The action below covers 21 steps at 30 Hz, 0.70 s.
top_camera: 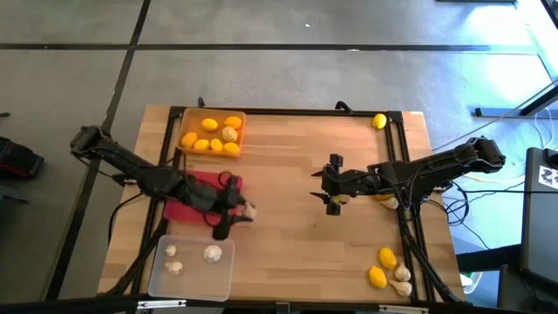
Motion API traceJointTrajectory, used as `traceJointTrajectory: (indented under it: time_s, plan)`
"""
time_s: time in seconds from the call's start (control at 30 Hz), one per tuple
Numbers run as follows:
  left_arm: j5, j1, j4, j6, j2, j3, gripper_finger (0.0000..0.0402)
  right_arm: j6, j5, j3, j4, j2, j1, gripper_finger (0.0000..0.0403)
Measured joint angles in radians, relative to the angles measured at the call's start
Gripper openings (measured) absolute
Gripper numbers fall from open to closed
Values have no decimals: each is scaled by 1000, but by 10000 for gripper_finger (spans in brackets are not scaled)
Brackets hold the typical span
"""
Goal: Sort produce into baskets
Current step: Put the garlic into the transparent bin
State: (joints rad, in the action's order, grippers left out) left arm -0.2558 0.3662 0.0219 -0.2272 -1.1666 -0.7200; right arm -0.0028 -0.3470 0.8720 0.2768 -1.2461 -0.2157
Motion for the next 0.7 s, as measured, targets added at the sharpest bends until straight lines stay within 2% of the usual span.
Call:
traceJointTrajectory:
  time_s: [0.33, 0.5, 0.7]
  plan:
    - [-94, 186, 148, -207, 0, -22, 173, 0, -9, 0, -4, 0, 0, 259]
    - [-71, 289, 366, -462, 0, -76, 173, -1, -10, 0, -4, 0, 0, 259]
    - [-31, 408, 511, -750, -1, -82, 173, -1, -11, 0, -4, 0, 0, 259]
